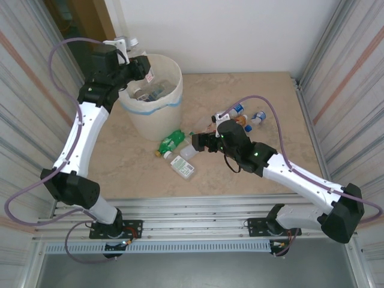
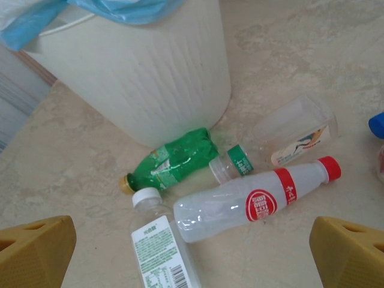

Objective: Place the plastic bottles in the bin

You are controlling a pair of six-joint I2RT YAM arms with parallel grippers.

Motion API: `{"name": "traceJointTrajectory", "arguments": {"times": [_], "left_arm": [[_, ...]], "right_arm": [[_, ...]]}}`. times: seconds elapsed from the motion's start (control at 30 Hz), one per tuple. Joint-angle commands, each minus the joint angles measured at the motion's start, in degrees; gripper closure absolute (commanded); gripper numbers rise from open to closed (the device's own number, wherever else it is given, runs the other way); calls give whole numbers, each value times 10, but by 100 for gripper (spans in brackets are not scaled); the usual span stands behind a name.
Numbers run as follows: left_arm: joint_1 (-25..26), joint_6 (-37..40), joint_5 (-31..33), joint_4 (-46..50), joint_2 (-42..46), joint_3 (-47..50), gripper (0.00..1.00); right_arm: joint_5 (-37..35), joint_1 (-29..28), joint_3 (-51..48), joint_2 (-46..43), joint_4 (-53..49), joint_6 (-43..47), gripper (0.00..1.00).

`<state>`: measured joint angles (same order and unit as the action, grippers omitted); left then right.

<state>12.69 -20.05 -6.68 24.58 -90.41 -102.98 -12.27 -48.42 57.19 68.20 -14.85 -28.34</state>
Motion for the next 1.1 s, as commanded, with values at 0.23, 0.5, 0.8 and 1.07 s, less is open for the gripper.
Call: {"name": "traceJointTrajectory", "arguments": {"times": [0.23,0.5,0.8,1.07], "left_arm": [[-7,31,51,16,-28,-29,98],[-7,33,52,19,-46,-31,85],[-7,30,38,20,-45,-24,36],[-7,26,32,21,-22,-19,20]], "right_arm": [[-13,-5,20,8,-20,-22,2],[-12,-5,20,11,-23,-23,2],[10,-6,25,29,-33,-20,1],[44,-14,43,69,-67,-8,3]]}}
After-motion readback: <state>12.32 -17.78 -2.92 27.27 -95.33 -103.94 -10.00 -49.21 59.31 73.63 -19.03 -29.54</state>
